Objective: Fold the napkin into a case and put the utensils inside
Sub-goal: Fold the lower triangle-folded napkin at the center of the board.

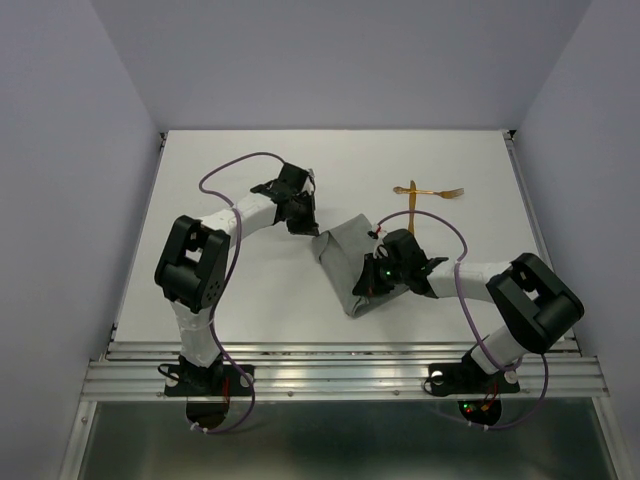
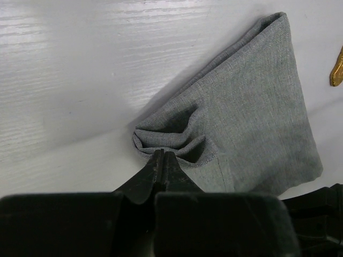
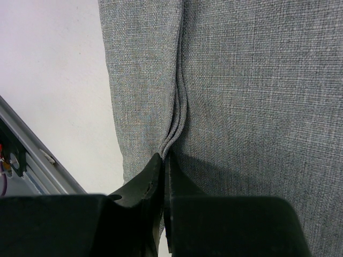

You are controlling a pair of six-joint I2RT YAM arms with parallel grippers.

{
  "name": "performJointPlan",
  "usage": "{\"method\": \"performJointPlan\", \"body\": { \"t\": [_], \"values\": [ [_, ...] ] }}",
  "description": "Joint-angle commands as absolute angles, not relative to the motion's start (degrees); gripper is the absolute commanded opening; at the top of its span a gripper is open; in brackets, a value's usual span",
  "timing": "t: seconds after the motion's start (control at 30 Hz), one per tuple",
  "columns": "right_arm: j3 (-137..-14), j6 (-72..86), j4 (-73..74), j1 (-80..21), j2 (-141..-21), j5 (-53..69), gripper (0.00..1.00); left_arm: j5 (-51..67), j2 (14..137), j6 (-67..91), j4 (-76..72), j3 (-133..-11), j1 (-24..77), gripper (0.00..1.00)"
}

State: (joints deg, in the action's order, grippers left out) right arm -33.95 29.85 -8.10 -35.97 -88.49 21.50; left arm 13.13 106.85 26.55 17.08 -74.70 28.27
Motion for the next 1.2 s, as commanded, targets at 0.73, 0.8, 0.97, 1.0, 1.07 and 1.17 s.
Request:
{"method": "performJointPlan", "body": {
  "t": [0.73,0.8,0.97,1.0,1.07,1.17],
  "values": [
    [-33.75,29.97,-7.38,-35.77,-88.24,21.09,0.01,1.85,99.07,28.21,18.28,-73.67,29.09,0.00],
    [-33.75,29.97,-7.38,-35.77,-88.33,21.09,0.01,1.93,97.92,27.95,18.28,-71.90,29.18,0.00],
    [-34.10,29.97,-7.38,-35.77,-88.94,21.53,0.01,4.74,97.03,26.20,18.54,-68.03,29.97,0.00],
    [-34.19,29.97,-7.38,-35.77,-88.95,21.53,0.01,6.05,97.29,25.84,18.37,-67.94,30.23,0.00],
    [-34.10,29.88,-7.38,-35.77,-88.95,21.62,0.01,7.11,98.08,25.58,18.19,-68.29,30.67,0.00],
    [-34.19,29.88,-7.30,-35.77,-88.86,21.53,0.01,9.05,99.93,25.49,17.05,-69.52,31.11,0.00]
  ]
}}
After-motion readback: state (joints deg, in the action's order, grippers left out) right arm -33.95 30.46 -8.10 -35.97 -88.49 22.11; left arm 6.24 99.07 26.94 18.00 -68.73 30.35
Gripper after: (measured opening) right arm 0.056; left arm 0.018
